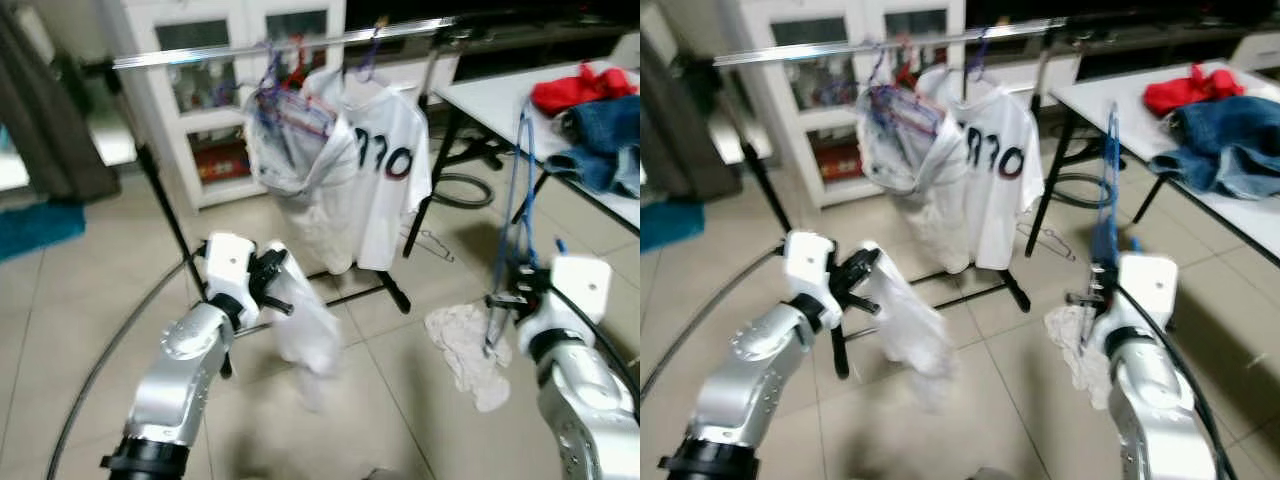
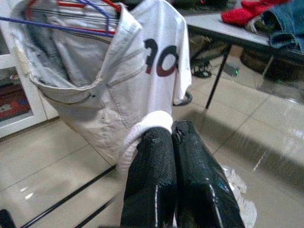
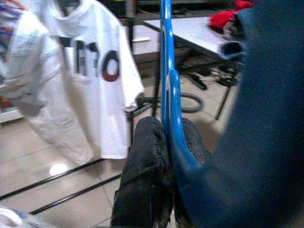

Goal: Hang hanger

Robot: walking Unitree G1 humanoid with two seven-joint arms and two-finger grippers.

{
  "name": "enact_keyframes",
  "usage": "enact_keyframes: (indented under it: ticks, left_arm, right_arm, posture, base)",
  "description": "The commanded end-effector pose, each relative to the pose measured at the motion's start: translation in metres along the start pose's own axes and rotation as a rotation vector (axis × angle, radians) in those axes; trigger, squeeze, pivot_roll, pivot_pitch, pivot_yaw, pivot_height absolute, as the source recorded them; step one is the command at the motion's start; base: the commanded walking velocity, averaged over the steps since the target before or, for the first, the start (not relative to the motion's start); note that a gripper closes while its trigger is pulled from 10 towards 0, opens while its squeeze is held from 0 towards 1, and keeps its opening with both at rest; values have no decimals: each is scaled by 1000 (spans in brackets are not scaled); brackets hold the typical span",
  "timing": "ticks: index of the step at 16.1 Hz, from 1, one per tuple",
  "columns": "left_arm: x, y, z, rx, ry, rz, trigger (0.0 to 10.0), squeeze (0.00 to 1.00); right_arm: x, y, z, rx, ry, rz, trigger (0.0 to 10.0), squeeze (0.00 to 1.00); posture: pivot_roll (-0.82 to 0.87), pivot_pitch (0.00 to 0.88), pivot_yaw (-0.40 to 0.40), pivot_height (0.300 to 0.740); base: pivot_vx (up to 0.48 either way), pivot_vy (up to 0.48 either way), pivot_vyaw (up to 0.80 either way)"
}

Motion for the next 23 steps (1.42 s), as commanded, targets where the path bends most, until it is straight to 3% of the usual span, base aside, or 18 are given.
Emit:
enact_keyframes:
  ticks: [1,5,8,12,15,16,17,18,20,23]
  left_arm:
    - [7,-2,-8,29,-39,13,10000,0]
    - [7,-4,4,-43,-68,-5,10000,0]
    - [-1,3,3,-6,-70,-21,10000,0]
    - [5,8,5,4,-31,1,10000,0]
    - [6,-5,16,-27,-30,-2,10000,0]
    - [7,-6,18,-47,-35,-1,10000,0]
    - [9,-11,18,-77,-38,5,10000,0]
    - [10,-14,16,-86,-51,-2,10000,0]
    - [19,-18,4,-38,-27,13,10000,0]
    - [17,-16,-10,4,-12,10,10000,0]
  right_arm:
    - [2,0,-4,8,-28,1,10000,0]
    - [-2,2,1,10,-26,-25,10000,0]
    - [-16,7,-6,15,-31,-62,10000,0]
    - [-26,28,-2,3,-56,-127,10000,0]
    - [-25,28,12,-64,-47,-111,10000,0]
    - [-24,29,10,-60,-110,-121,10000,0]
    - [-23,30,7,-56,-143,-130,10000,0]
    - [-24,32,7,-56,-116,-131,10000,0]
    - [-31,36,-1,-33,-126,-168,10000,0]
    - [-36,25,-18,8,-142,-186,10000,0]
  posture:
    - [-86,0,24,740]
    - [-87,0,12,740]
    - [-88,0,13,740]
    - [-79,0,20,740]
    - [-120,0,41,740]
    - [-120,0,41,740]
    - [-150,0,73,740]
    - [-145,0,78,740]
    - [-135,0,82,740]
    - [-119,0,79,740]
  base:
    - [0,0,-788]
    - [0,0,-781]
    - [0,0,-777]
    - [0,0,-783]
    - [0,0,-788]
    - [0,0,-781]
    - [0,244,-781]
    - [0,281,-781]
    - [0,330,-781]
    - [0,226,-781]
Point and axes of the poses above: a point about 5 cm out from each wrist's last joint towards the gripper, its own y axis pointing back from the gripper into the wrist, its own x axis along the axis of the wrist's last joint, z = x × y, the point moved 1 cm from there along -y, pointing out of the wrist towards the gripper, and after that the axes turned 4 degrees about -y, right-handed, at the moved point
